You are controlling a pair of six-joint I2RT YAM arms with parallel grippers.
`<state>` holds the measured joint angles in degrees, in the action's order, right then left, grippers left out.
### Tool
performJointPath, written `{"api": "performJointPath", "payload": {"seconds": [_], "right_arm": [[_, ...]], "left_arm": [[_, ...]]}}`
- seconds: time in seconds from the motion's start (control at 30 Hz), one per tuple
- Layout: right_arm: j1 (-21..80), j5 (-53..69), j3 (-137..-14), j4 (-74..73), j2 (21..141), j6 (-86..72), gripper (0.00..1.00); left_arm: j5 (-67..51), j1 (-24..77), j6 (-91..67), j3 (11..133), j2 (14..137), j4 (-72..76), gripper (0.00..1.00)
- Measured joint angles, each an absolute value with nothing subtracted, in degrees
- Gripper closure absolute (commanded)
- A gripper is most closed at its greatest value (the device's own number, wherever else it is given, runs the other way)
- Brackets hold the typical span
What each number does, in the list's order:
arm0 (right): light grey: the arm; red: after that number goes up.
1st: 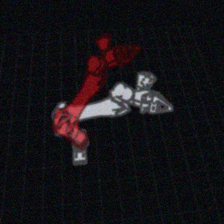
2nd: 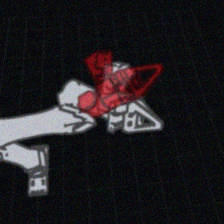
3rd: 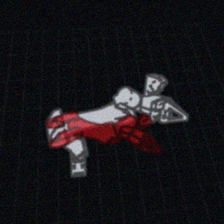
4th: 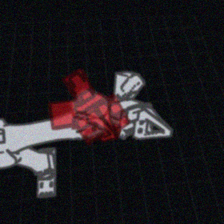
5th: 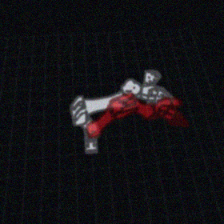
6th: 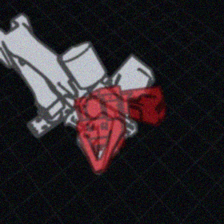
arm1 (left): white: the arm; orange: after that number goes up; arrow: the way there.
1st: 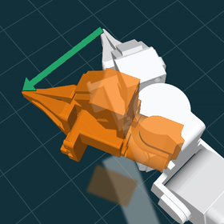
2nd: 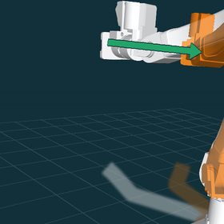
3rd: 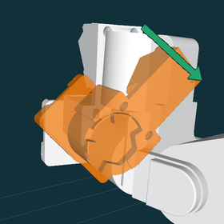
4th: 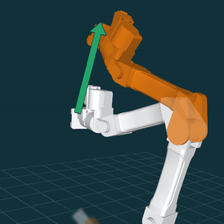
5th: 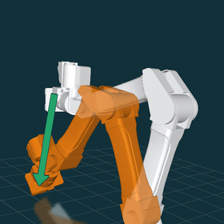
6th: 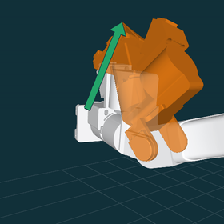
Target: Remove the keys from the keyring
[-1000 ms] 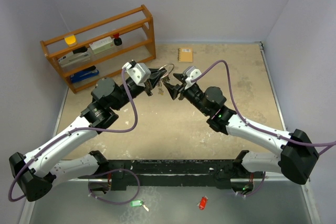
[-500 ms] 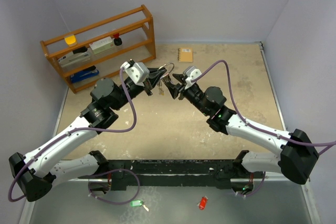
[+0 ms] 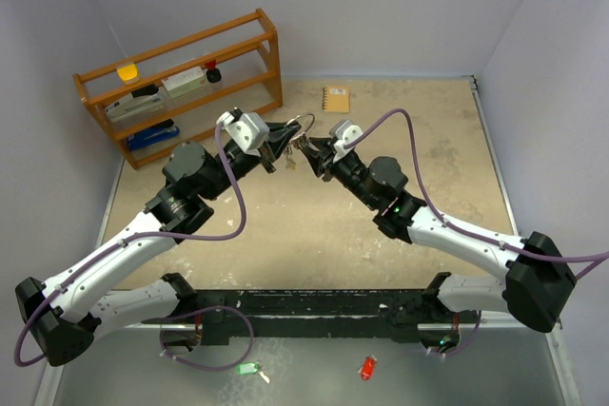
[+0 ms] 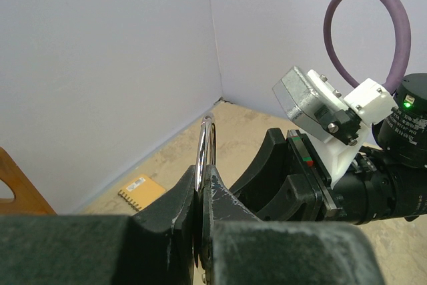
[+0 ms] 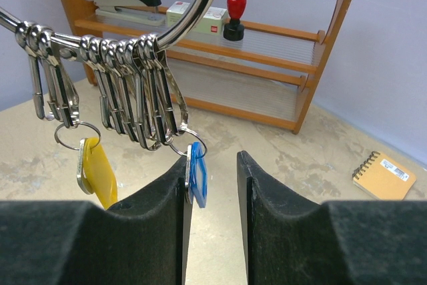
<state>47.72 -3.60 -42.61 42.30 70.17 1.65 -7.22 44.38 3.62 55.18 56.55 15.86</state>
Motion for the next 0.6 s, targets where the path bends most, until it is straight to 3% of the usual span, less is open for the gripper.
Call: {"api": "performJointPath", "payload": {"seconds": [0.17, 0.33, 0.6], "right_arm": [[47.72, -3.7, -42.61, 42.3, 70.15, 1.76, 1.0], [47.72, -4.01, -42.7, 41.34, 69.65, 1.91, 1.0], [47.72, -8.78, -48.56, 27.03, 65.84, 4.1, 1.0]], "left_arm": [[-6.79, 44.38, 3.62, 55.18, 56.55, 16.36, 1.0], [-4.49, 44.38, 3.6, 55.16, 56.55, 16.64, 1.0], [1.8, 44.38, 4.1, 55.05, 56.58, 14.46, 0.86]]}}
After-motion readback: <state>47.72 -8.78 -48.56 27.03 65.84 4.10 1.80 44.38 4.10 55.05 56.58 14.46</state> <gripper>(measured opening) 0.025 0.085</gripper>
